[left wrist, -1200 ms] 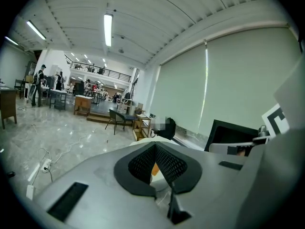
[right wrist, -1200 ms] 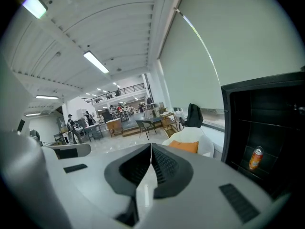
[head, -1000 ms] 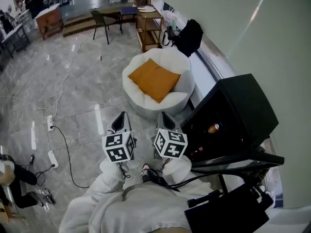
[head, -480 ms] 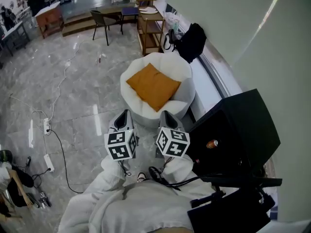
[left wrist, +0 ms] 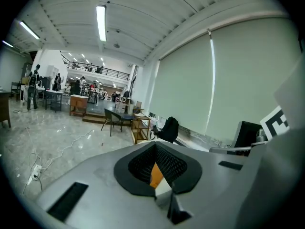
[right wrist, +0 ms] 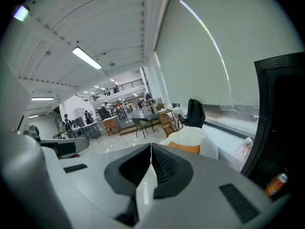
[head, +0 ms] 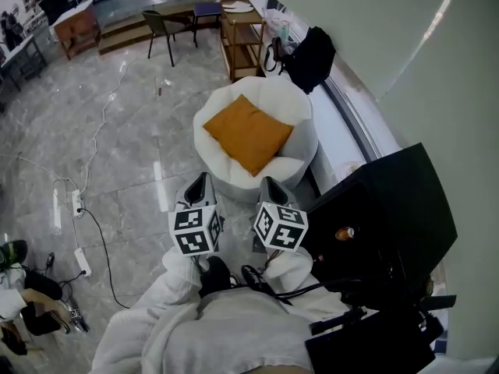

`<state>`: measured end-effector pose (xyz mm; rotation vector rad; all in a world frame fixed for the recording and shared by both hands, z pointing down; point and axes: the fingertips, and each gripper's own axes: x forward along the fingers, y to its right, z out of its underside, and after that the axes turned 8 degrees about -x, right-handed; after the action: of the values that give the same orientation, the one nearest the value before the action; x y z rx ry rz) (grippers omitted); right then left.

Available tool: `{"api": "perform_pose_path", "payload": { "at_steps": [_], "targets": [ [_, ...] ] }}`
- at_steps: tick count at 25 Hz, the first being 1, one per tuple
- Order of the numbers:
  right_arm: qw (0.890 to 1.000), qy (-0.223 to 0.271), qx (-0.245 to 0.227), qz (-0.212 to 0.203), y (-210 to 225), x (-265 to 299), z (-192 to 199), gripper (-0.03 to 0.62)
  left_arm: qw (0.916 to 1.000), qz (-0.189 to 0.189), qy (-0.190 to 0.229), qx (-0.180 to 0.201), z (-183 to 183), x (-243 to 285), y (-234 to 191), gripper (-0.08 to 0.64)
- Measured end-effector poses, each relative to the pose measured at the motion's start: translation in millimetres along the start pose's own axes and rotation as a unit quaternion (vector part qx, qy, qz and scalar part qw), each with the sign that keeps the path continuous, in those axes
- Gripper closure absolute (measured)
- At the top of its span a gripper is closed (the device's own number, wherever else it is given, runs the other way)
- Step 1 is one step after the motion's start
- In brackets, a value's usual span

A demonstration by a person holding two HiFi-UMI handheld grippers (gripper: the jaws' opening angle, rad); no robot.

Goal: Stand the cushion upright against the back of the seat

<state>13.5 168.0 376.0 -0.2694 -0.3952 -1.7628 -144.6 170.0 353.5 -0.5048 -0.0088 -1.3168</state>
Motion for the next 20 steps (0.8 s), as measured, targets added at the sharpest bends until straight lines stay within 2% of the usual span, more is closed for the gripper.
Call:
{"api": "perform_pose_path", "payload": {
  "at_steps": [6,11,20],
  "targets": [
    [1.0,-0.012,0.008,0.014,10.9,20.6,5.6,0.529,0.9999,0.006,0.003,0.012,-3.2,26.0,-2.6,0.563],
    [0.999,-0.016,0.009,0.027,21.0,54.8,-2.7,0.529,0.9998,0.016,-0.003,0.014,-12.9,69.8,-10.3,0.563],
    [0.999,-0.007,0.01,0.046,24.8,129.4,-46.8,0.529,0.9989,0.04,-0.02,0.014,-50.4,157.8,-29.0,0.563]
  ]
}}
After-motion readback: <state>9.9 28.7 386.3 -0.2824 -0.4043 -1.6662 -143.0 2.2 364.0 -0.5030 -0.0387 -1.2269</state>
